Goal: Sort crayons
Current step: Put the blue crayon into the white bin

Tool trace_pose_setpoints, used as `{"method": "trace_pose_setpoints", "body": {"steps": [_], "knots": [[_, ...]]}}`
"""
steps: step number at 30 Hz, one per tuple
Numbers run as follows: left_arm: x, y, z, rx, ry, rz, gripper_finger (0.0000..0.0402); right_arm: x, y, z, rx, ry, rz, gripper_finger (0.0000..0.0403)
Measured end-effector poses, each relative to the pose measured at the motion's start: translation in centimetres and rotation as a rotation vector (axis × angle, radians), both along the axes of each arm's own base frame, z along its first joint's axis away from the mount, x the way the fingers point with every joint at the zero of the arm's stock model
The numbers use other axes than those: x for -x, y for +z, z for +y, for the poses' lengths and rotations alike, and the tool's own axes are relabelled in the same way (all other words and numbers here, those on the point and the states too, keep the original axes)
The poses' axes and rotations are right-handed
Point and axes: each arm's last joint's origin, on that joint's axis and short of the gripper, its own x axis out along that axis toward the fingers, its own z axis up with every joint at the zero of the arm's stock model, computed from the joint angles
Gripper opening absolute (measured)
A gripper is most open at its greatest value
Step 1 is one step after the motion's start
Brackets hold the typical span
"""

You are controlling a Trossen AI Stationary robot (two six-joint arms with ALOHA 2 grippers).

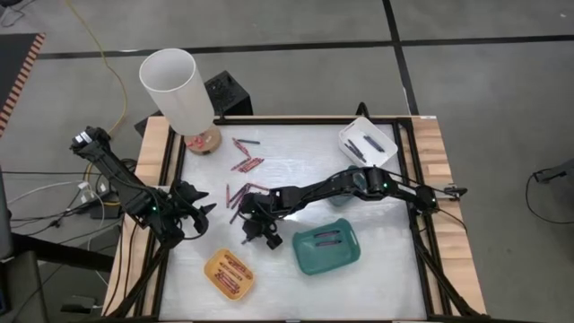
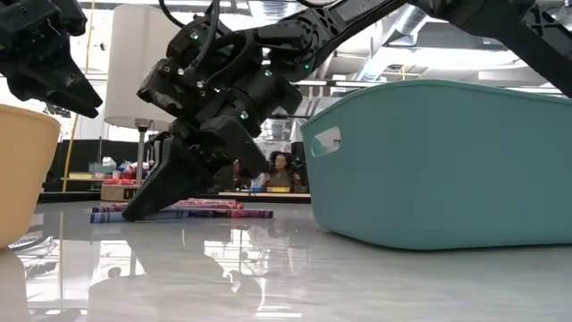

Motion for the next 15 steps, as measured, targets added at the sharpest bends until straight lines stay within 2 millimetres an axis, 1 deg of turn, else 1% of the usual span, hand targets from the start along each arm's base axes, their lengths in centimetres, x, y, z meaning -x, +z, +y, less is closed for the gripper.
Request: {"method": "trace_pose_setpoints", "body": {"steps": [2, 5, 7, 9, 11, 13, 15], "knots": [[0.0, 0.0, 0.0, 0.0, 0.0, 0.0, 0.0215, 0.1, 1.2, -0.1, 0.011, -0.006, 0.003, 0.0004], [0.0, 0.0, 0.0, 0.019, 0.02, -0.013, 0.0215, 0.5, 4.5, -0.6, 0.013, -0.019, -0.031, 0.0003], [0.0, 0.1, 0.2, 0.037, 0.042, -0.017, 0.0212, 1.2, 7.1, -1.1, 0.012, -0.025, -0.064, 0.0003], [0.0, 0.2, 0.6, 0.054, 0.061, -0.011, 0.0203, 2.2, 9.2, -1.8, 0.017, -0.034, -0.061, 0.0003], [0.0, 0.6, 1.0, 0.081, 0.077, -0.01, 0.0184, 3.4, 11.8, -2.7, 0.033, -0.063, -0.075, 0.0003], [-0.1, 1.3, 1.4, 0.093, 0.079, -0.011, 0.0157, 5.1, 14.5, -3.7, 0.08, -0.125, -0.079, 0.0003], [-0.3, 2.1, 1.6, 0.087, 0.058, -0.005, 0.0124, 7.2, 17.1, -4.8, 0.137, -0.178, -0.064, 0.0003]]}}
